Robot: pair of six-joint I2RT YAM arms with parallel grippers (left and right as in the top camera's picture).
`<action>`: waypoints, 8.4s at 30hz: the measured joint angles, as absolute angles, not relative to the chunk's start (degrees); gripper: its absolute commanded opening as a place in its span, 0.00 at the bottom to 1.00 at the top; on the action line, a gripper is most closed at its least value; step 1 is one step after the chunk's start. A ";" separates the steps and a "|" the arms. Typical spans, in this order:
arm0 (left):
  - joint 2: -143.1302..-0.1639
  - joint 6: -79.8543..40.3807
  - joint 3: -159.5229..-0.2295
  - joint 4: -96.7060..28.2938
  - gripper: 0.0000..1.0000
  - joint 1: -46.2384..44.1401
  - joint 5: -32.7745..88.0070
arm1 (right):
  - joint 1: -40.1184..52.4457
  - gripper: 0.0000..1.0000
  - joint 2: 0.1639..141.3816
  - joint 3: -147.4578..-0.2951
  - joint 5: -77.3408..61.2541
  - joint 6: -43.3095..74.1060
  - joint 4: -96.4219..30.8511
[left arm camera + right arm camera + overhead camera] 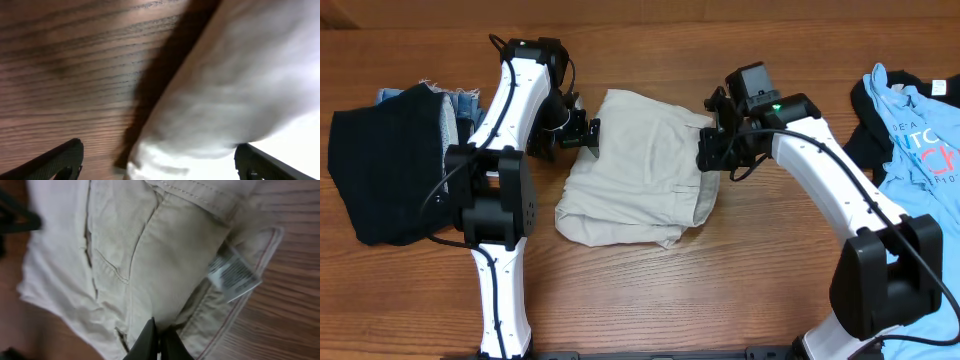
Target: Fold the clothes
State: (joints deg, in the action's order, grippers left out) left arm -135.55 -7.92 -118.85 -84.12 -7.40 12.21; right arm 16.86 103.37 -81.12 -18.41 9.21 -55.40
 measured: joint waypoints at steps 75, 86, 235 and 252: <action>-134.56 -5.72 -121.30 -81.84 1.00 -5.10 20.53 | 10.63 0.16 102.13 -77.87 -28.40 4.45 -52.47; -132.49 -2.04 -99.83 -68.45 1.00 -7.03 41.04 | 14.41 0.04 108.38 -76.47 -32.29 11.86 -49.65; -121.21 6.26 -110.93 -78.43 0.56 3.88 16.25 | 4.78 0.35 99.13 -77.36 -35.81 4.71 -48.60; -121.21 7.42 -110.91 -68.29 0.55 -0.49 21.93 | 23.27 0.30 106.69 -77.80 -33.61 7.33 -35.27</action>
